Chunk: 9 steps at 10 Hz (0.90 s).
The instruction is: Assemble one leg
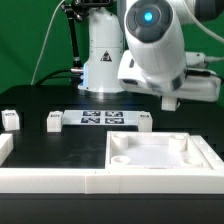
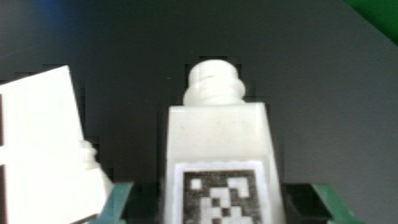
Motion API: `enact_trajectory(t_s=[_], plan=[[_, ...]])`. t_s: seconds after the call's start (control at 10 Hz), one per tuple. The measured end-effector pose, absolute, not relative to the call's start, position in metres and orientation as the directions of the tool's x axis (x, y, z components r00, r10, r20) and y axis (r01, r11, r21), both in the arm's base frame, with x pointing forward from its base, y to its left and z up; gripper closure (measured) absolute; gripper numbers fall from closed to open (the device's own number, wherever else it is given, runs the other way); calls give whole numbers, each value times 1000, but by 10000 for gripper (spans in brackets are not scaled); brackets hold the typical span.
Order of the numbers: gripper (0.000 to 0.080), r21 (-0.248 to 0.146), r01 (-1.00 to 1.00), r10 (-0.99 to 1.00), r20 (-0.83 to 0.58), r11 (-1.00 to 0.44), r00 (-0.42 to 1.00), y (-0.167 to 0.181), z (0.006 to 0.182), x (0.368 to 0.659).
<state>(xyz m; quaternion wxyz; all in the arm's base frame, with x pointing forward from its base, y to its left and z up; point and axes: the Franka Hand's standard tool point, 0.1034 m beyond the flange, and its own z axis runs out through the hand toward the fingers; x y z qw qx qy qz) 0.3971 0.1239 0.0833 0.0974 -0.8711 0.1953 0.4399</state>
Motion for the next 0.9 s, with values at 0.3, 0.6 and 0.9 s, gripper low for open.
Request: enact_trajectory(t_s=[0.3,0.6,0.9], plan=[[509,-2,-431,-260,-796,-902,547,122,88,400],[509,-40,-386,-299,-563,-922,771,124,63,409],[509,-48,-284,-250,-349,-958,903,105,71,429]])
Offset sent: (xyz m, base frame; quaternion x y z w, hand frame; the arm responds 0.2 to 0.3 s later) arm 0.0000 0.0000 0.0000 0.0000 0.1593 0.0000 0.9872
